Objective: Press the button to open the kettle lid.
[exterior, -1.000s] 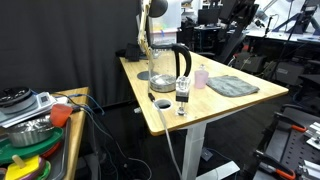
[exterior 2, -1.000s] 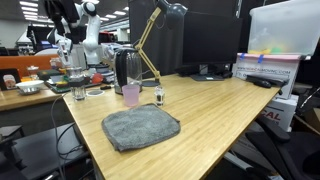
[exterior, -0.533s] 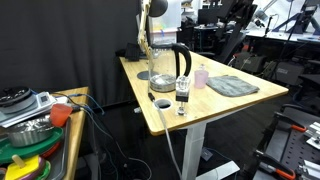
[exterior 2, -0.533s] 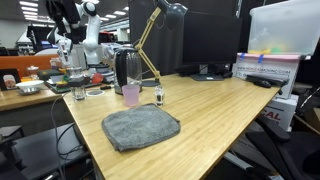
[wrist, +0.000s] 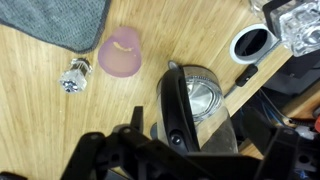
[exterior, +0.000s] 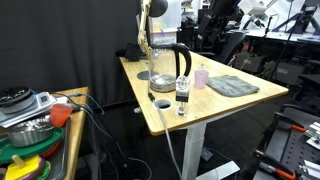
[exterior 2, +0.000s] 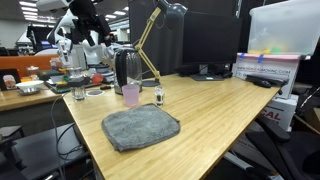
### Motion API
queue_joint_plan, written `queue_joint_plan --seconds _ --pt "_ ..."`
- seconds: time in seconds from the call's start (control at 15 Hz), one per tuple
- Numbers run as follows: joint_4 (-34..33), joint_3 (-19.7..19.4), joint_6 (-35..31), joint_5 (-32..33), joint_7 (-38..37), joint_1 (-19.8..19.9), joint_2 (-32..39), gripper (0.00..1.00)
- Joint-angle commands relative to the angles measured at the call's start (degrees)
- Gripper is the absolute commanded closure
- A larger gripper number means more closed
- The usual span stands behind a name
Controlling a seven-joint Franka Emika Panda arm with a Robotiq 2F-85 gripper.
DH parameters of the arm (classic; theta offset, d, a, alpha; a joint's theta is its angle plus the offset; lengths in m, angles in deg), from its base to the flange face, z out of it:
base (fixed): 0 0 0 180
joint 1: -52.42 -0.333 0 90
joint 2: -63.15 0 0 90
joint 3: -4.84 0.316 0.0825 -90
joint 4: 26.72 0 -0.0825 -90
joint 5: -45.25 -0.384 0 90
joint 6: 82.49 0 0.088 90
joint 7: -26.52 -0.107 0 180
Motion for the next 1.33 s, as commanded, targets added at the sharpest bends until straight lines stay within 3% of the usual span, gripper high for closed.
queue_joint_plan --seconds 0.0,0.8,1.27 --pt "-1.3 -0.1 -1.0 1.1 0.8 0.0 1.9 0.0" --pt "-1.9 -0.1 -2.6 2.5 1.5 0.5 3.4 0.0" --pt "-4.2 -1.6 -3.4 6.8 10.7 0.3 6.3 0.0"
